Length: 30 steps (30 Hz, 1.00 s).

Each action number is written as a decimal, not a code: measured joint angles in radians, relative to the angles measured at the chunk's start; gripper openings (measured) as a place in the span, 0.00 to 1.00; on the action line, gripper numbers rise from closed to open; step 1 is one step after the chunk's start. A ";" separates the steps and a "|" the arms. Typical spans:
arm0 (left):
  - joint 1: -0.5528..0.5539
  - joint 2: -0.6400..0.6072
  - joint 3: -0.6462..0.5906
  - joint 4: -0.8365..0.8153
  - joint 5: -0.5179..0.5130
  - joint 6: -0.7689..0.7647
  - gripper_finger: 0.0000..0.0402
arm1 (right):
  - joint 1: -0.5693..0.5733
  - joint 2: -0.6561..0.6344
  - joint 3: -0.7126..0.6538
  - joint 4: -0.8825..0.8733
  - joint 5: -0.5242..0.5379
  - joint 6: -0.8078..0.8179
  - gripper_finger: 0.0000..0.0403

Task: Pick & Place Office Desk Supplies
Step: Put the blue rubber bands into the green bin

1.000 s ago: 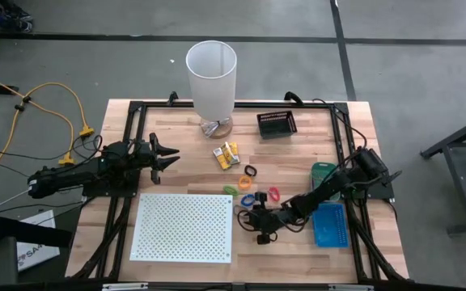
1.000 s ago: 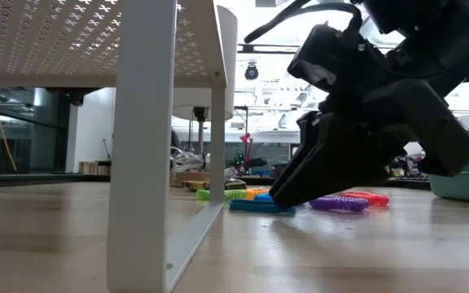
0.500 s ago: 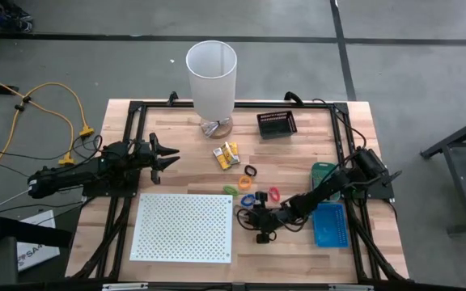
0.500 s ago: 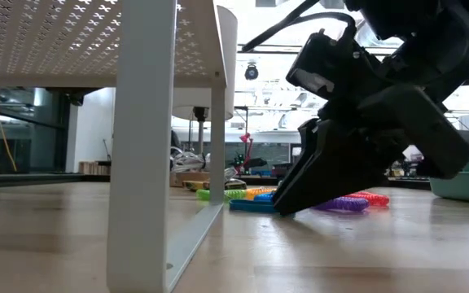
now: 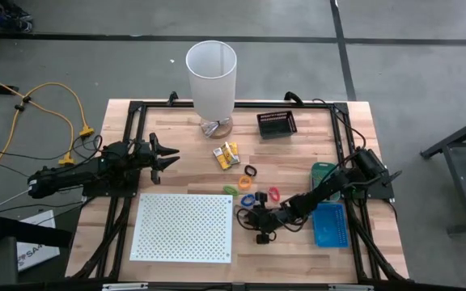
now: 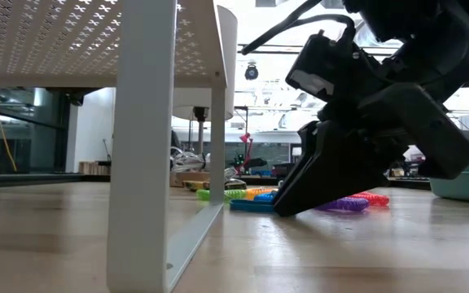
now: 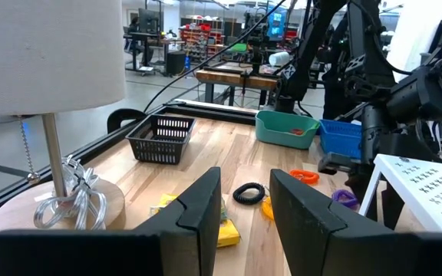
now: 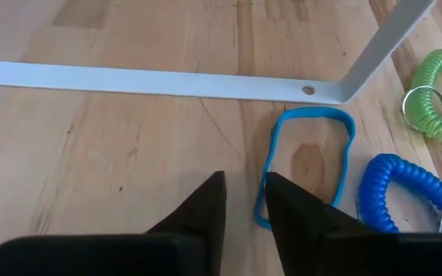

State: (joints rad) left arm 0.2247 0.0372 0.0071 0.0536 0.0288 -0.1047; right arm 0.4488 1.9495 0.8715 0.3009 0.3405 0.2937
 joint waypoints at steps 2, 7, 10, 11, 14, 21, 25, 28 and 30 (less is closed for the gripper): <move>0.000 0.000 0.000 0.000 0.000 0.000 0.27 | 0.000 0.001 0.000 0.000 -0.001 -0.001 0.17; 0.000 0.000 0.000 0.000 0.000 0.000 0.27 | 0.001 0.001 0.000 -0.001 -0.004 -0.003 0.07; 0.000 0.000 0.000 0.000 0.000 0.000 0.27 | 0.001 0.001 0.000 -0.002 -0.002 -0.003 0.02; 0.000 0.000 0.000 0.000 0.000 0.000 0.27 | 0.001 0.001 0.000 -0.002 -0.002 -0.003 0.01; 0.000 0.000 0.000 0.000 0.000 0.000 0.27 | 0.001 0.002 0.000 -0.003 0.000 -0.003 0.01; 0.000 0.000 0.000 0.000 0.000 0.000 0.27 | 0.001 0.002 0.000 0.007 0.001 -0.010 0.01; 0.000 0.000 0.000 0.000 0.000 0.000 0.27 | 0.006 -0.002 -0.001 0.008 0.019 -0.012 0.01; 0.000 0.000 0.000 0.000 0.000 0.000 0.27 | 0.008 -0.010 -0.002 0.009 0.021 -0.023 0.01; 0.000 0.000 0.000 0.000 0.000 0.000 0.27 | 0.008 -0.027 -0.003 0.003 0.034 -0.030 0.01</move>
State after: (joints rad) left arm 0.2249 0.0374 0.0071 0.0536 0.0288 -0.1047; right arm 0.4572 1.9230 0.8680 0.3038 0.3743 0.2638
